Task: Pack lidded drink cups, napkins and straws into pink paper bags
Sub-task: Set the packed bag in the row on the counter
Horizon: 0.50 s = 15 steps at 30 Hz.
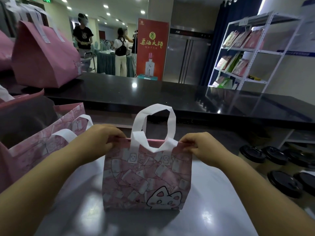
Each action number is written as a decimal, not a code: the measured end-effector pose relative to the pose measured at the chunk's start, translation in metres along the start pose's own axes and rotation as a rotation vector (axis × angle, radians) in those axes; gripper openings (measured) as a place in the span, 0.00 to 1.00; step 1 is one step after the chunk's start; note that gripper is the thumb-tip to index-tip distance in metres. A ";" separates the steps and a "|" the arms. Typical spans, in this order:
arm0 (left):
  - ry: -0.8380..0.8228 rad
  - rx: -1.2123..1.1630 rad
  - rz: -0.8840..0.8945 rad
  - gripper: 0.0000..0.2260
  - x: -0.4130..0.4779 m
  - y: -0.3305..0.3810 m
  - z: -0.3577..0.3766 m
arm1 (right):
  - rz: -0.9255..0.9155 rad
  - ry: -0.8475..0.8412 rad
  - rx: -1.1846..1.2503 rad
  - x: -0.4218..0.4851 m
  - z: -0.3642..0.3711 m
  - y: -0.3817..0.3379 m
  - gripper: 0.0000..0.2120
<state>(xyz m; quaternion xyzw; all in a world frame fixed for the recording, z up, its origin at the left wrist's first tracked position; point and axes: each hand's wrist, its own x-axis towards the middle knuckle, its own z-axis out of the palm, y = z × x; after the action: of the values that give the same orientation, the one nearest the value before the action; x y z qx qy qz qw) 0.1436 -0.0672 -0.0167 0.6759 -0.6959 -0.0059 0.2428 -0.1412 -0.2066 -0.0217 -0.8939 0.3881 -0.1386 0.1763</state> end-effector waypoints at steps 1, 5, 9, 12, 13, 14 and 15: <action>-0.001 0.003 -0.003 0.16 0.000 0.000 -0.002 | -0.003 0.004 0.011 0.000 -0.002 0.002 0.10; 0.105 -0.006 -0.029 0.20 0.004 0.003 -0.014 | -0.044 0.114 0.130 0.006 -0.016 0.005 0.07; 0.265 -0.080 -0.044 0.18 0.012 0.009 -0.037 | -0.113 0.247 0.239 0.018 -0.039 -0.001 0.07; 0.368 -0.119 -0.004 0.17 0.022 0.011 -0.062 | -0.226 0.317 0.282 0.032 -0.062 -0.013 0.05; 0.396 -0.133 0.006 0.18 0.026 0.010 -0.071 | -0.258 0.341 0.285 0.037 -0.070 -0.018 0.04; 0.415 -0.146 0.009 0.19 0.030 0.009 -0.080 | -0.282 0.369 0.283 0.043 -0.077 -0.023 0.05; 0.427 -0.153 0.010 0.20 0.035 0.007 -0.089 | -0.302 0.403 0.283 0.049 -0.084 -0.028 0.05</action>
<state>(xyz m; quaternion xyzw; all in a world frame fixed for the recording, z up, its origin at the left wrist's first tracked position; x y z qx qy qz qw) 0.1684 -0.0711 0.0754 0.6377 -0.6297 0.0858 0.4354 -0.1232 -0.2426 0.0713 -0.8626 0.2544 -0.3910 0.1959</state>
